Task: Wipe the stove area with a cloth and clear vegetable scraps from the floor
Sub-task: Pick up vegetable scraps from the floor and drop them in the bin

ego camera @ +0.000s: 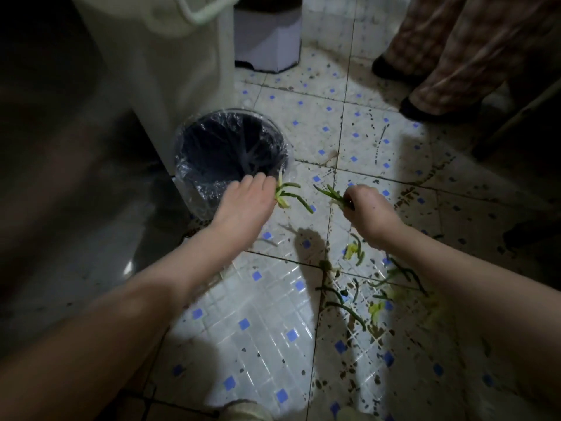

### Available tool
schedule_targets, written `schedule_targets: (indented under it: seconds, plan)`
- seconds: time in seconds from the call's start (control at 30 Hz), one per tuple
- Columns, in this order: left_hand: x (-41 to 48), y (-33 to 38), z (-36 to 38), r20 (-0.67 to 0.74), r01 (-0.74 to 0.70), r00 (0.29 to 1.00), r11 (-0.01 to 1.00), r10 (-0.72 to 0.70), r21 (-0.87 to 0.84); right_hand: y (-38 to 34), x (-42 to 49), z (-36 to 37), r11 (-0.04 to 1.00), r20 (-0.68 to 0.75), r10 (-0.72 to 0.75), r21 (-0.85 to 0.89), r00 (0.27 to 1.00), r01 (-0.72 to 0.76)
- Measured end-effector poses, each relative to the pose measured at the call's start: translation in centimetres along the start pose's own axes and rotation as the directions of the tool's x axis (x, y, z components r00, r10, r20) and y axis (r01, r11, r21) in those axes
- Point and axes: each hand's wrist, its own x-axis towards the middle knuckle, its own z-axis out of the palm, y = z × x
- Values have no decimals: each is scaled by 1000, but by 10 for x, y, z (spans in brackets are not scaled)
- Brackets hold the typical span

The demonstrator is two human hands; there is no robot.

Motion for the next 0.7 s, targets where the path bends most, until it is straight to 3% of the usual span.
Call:
schedule_targets:
  seconds: [0.3,0.7]
  plan:
    - [35,-58,-23,-37,234,972,962,-231,140,-41,51,-52,994,-77,-111,-29,991,109]
    - [37,-76,-20,13,307,951,948,-309,83,-112,83,-48,971,-95,-222,71,970,229]
